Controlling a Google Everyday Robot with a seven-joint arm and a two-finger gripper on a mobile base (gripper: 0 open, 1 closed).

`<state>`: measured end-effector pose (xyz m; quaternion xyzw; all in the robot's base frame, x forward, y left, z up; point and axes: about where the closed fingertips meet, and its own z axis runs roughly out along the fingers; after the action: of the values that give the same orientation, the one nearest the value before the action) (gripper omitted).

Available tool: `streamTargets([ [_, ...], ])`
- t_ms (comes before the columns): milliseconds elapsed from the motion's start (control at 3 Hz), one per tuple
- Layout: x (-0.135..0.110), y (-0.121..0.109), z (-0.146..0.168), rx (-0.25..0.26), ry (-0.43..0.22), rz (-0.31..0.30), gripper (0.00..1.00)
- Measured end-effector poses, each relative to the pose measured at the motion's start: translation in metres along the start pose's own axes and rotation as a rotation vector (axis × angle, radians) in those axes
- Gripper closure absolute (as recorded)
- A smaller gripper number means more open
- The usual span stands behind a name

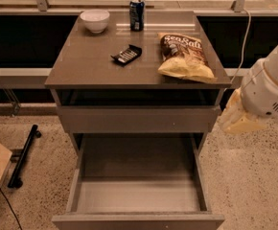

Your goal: Close middle drawer

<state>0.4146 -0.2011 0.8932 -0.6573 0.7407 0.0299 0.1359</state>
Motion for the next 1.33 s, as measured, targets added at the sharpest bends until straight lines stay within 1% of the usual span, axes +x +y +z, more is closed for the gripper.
streamTargets([
  [333,0.007,0.010,0.034,-0.026,-0.023,-0.008,1.00],
  [667,0.008,0.011,0.038,-0.026,-0.023,-0.007,1.00],
  [1000,0.008,0.012,0.050,-0.038,0.000,-0.004,1.00],
  [1333,0.009,0.020,0.076,-0.068,-0.005,-0.017,1.00],
])
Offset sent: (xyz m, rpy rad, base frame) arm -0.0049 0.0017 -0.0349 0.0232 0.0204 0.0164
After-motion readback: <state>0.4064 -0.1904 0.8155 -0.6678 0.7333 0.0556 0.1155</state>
